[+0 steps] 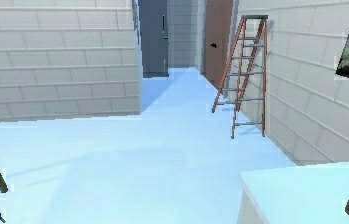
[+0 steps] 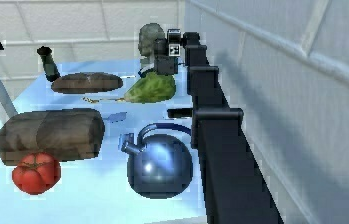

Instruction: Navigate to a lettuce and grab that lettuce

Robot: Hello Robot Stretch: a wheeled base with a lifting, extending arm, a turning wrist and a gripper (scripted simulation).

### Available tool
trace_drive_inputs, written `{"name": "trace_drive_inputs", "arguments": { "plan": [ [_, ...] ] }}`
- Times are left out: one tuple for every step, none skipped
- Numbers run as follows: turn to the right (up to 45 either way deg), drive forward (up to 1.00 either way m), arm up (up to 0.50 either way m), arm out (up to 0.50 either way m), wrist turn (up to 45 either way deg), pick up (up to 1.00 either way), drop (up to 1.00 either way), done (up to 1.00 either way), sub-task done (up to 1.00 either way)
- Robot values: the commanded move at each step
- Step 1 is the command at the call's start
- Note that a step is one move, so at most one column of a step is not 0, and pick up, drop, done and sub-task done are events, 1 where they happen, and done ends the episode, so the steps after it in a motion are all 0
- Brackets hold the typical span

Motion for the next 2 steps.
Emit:
{"name": "trace_drive_inputs", "arguments": {
  "plan": [
    [0.0,0.00,0.00,0.00,0.0,1.00,0.00,0.00,0.00],
    [0.0,0.00,0.00,0.00,0.0,0.00,0.00,1.00,0.00]
  ]
}}
